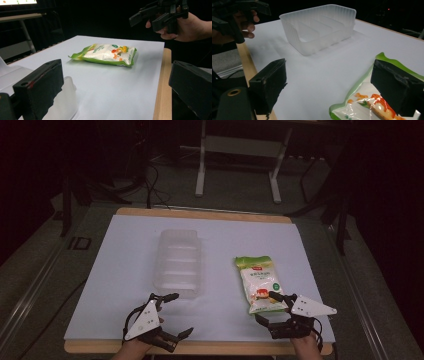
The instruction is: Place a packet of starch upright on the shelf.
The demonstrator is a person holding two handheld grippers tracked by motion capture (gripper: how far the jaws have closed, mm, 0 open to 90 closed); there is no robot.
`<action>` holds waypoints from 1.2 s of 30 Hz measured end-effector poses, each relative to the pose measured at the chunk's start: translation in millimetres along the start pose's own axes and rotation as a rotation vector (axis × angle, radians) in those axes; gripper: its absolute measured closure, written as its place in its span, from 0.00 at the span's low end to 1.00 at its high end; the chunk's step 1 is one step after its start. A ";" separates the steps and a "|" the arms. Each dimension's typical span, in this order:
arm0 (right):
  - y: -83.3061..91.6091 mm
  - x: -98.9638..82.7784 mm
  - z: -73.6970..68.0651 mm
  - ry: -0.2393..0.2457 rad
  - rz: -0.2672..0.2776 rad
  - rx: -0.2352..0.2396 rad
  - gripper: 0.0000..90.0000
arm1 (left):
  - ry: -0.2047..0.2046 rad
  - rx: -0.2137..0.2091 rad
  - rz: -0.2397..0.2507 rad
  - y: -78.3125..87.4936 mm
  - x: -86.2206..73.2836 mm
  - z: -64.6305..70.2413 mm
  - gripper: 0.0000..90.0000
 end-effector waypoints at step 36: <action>20.3 70.8 3.6 0.111 0.061 0.009 0.14 | -0.005 -0.010 0.007 -0.6 1.7 0.8 0.00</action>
Point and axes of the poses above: each handheld gripper's, and its own axes: y roughly backward along the jaws, x roughly out of its top, z roughly to its right, the point moved 7 cm from there along -y, roughly forward along the jaws, and after that the axes turned 2 degrees about z, right-handed, at the moved point
